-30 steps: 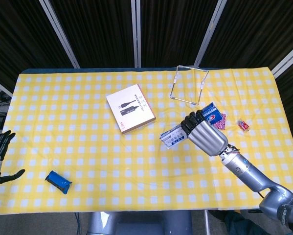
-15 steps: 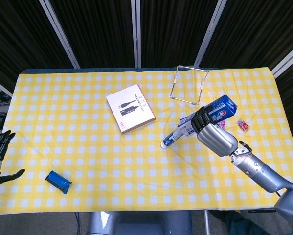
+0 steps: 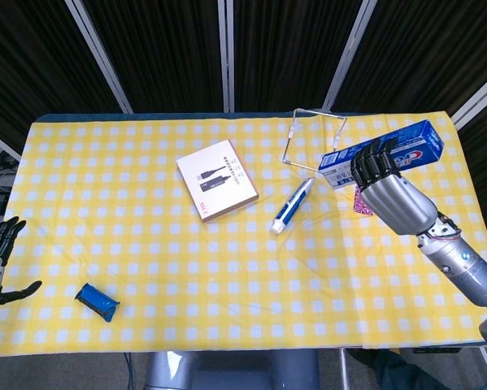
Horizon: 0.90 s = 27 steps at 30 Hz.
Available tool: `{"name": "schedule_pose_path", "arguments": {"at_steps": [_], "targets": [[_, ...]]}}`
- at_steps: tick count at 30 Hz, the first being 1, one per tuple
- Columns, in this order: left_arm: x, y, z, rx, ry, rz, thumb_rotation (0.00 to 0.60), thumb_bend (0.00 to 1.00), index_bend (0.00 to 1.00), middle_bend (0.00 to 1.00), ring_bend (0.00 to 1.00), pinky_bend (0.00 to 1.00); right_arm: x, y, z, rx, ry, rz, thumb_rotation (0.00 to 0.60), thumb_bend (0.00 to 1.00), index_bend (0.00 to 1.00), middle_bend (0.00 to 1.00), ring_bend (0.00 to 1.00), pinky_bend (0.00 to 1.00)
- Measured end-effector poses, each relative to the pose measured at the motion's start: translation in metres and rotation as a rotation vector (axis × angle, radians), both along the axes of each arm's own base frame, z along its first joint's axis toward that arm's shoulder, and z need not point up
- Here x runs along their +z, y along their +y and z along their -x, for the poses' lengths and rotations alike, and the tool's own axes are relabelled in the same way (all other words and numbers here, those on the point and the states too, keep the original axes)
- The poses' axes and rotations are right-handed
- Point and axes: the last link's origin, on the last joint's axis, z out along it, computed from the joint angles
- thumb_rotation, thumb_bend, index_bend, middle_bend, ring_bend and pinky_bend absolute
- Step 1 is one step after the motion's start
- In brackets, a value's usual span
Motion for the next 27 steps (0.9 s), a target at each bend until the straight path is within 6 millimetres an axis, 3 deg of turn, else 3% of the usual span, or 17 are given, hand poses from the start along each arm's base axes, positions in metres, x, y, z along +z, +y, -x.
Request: {"name": "schedule_pose_path", "arguments": {"at_steps": [7, 16, 17, 20, 22, 27], "targets": [[-0.002, -0.002, -0.002, -0.006, 0.005, 0.006, 0.6, 0.0, 0.0, 0.0, 0.0, 0.0, -0.023, 0.004, 0.015, -0.2, -0.3, -0.176, 0.6, 0.51, 0.38, 0.37, 0.29, 0.39], [-0.003, 0.0, 0.001, 0.007, 0.011, 0.011, 0.6, 0.0, 0.0, 0.0, 0.0, 0.0, -0.103, 0.022, 0.028, -0.44, -0.563, -0.53, 0.6, 0.49, 0.35, 0.37, 0.31, 0.44], [-0.003, 0.0, 0.001, 0.008, 0.011, 0.011, 0.6, 0.0, 0.0, 0.0, 0.0, 0.0, -0.112, 0.025, 0.028, -0.459, -0.584, -0.564, 0.6, 0.44, 0.29, 0.34, 0.3, 0.42], [-0.003, 0.001, 0.002, 0.009, 0.009, 0.01, 0.6, 0.0, 0.0, 0.0, 0.0, 0.0, -0.14, 0.033, 0.029, -0.51, -0.626, -0.652, 0.6, 0.13, 0.06, 0.11, 0.17, 0.3], [-0.003, 0.001, 0.002, 0.01, 0.009, 0.011, 0.6, 0.0, 0.0, 0.0, 0.0, 0.0, -0.154, 0.036, 0.03, -0.545, -0.64, -0.691, 0.6, 0.02, 0.0, 0.01, 0.07, 0.21], [-0.001, 0.002, 0.004, 0.014, 0.004, 0.01, 0.6, 0.0, 0.0, 0.0, 0.0, 0.0, -0.16, 0.041, 0.029, -0.624, -0.708, -0.73, 0.6, 0.0, 0.0, 0.0, 0.0, 0.12]]}}
